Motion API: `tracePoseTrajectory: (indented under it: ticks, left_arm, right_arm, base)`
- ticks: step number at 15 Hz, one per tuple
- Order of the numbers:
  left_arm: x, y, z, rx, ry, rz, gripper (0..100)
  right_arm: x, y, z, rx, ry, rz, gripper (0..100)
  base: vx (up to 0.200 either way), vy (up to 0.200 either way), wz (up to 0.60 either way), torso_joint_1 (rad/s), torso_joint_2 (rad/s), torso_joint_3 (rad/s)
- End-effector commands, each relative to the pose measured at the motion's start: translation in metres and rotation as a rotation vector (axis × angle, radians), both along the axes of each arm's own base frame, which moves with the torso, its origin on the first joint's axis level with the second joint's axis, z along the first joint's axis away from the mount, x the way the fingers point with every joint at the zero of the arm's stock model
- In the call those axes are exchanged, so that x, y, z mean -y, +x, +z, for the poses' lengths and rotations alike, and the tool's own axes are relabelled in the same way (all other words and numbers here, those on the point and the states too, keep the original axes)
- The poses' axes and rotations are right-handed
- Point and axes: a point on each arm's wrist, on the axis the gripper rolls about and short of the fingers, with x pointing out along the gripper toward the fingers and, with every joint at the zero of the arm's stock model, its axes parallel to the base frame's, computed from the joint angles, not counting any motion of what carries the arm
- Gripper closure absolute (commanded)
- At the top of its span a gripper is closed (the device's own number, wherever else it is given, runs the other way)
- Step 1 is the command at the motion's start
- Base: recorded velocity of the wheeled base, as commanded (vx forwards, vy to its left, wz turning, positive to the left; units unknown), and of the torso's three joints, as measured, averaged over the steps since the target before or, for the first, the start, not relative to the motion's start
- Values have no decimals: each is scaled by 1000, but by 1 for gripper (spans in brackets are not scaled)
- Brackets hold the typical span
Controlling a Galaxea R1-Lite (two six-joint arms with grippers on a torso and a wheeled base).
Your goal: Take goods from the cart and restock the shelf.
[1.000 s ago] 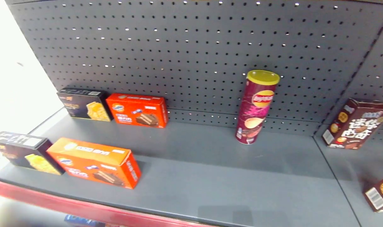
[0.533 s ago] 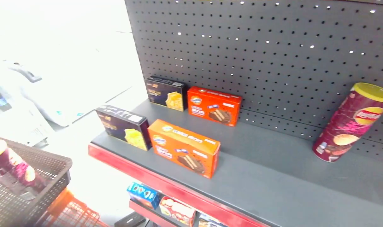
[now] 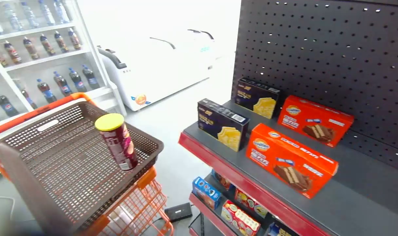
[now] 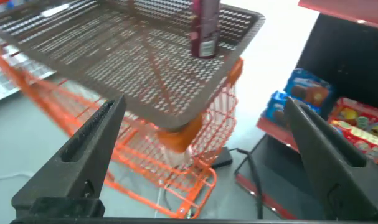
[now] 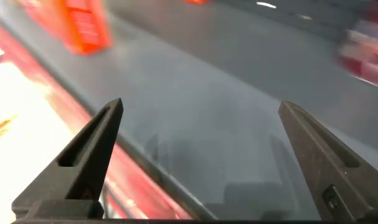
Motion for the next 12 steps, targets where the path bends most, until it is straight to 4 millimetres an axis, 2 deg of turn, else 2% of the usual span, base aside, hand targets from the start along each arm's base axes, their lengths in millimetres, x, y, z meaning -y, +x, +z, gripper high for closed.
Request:
tracePoseTrajectory:
  ticks: [1,2,9,10,11,12]
  left_arm:
    - [0,0,0,0,-2,2,0]
    - [0,0,0,0,-3,0,0]
    - [0,-1,4,15,12,-12,0]
    - [1,-4,17,44,42,-47,0]
    - [2,3,37,-56,89,-132,0]
    - [2,9,51,-103,92,-139,0]
  right_arm:
    - [0,0,0,-1,0,0,0]
    - [0,0,0,-1,0,0,0]
    - [0,0,0,0,0,0,0]
    - [0,0,0,-1,0,0,0]
    - [0,0,0,-1,0,0,0]
    - [0,0,0,0,0,0,0]
  base:
    - [0,0,600,-2,7,2]
    - [0,0,600,-2,-2,2]
    - [0,0,0,0,0,0]
    - [0,0,0,0,0,0]
    - [0,0,0,0,0,0]
    - [0,0,0,0,0,0]
